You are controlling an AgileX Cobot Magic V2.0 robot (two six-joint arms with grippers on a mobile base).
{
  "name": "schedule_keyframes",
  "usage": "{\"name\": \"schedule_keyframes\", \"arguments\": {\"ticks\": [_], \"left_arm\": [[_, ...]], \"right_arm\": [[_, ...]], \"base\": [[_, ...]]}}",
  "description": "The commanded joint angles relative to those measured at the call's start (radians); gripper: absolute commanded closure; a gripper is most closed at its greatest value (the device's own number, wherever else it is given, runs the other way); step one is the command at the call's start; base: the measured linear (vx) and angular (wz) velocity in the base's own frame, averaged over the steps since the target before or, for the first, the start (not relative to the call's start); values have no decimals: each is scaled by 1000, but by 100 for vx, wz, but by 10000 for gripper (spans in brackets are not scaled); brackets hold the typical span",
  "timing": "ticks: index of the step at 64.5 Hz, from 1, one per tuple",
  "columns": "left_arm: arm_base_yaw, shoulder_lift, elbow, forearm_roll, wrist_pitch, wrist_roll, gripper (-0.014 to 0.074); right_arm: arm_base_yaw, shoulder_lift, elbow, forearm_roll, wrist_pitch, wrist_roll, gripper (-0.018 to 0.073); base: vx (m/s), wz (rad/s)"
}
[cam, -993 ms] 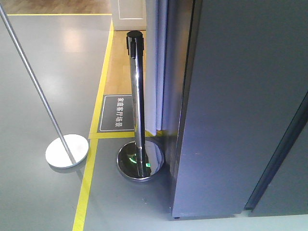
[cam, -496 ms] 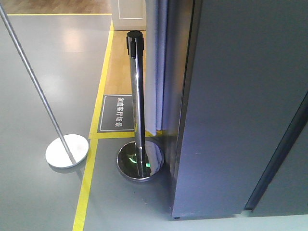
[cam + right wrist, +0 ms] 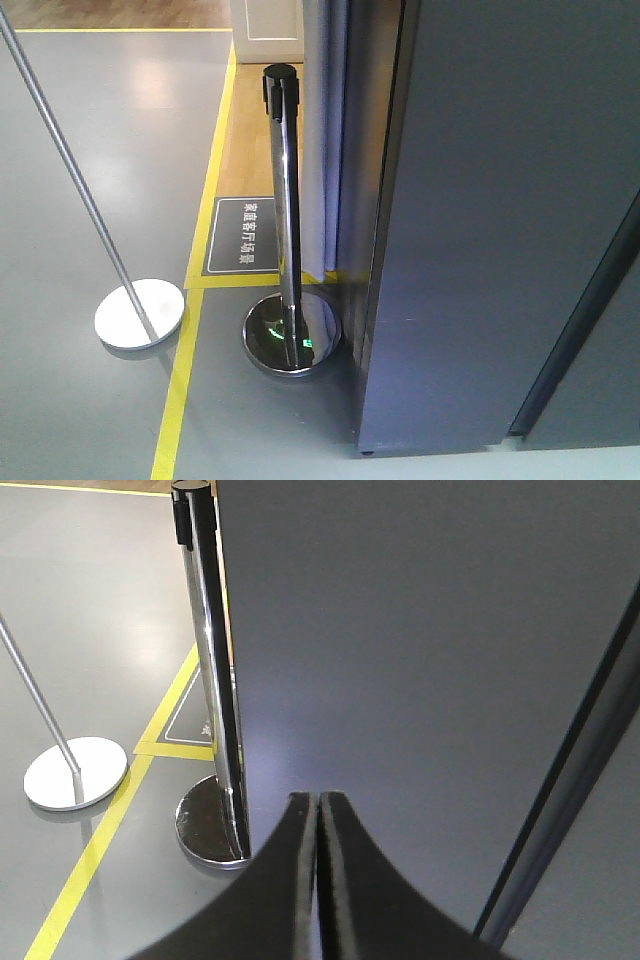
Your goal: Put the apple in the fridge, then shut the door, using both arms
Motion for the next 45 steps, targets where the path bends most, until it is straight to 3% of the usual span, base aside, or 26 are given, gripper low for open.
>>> {"name": "schedule_keyframes", "arguments": {"ticks": [1, 20, 32, 45], "left_arm": [[0, -15, 20, 0, -65, -5, 602], [0, -15, 20, 0, -65, -5, 602], [0, -15, 20, 0, -65, -5, 602], [0, -15, 20, 0, -65, -5, 602]], "right_arm": [[-3, 6, -28, -3, -62, 0, 568], [-3, -56, 24, -5, -87, 0, 568], [-3, -218, 260, 22, -239, 32, 568], [-3, -362, 432, 23, -265, 55, 568]], "base": [[0, 0], [0, 0], [0, 0], [0, 0]]}}
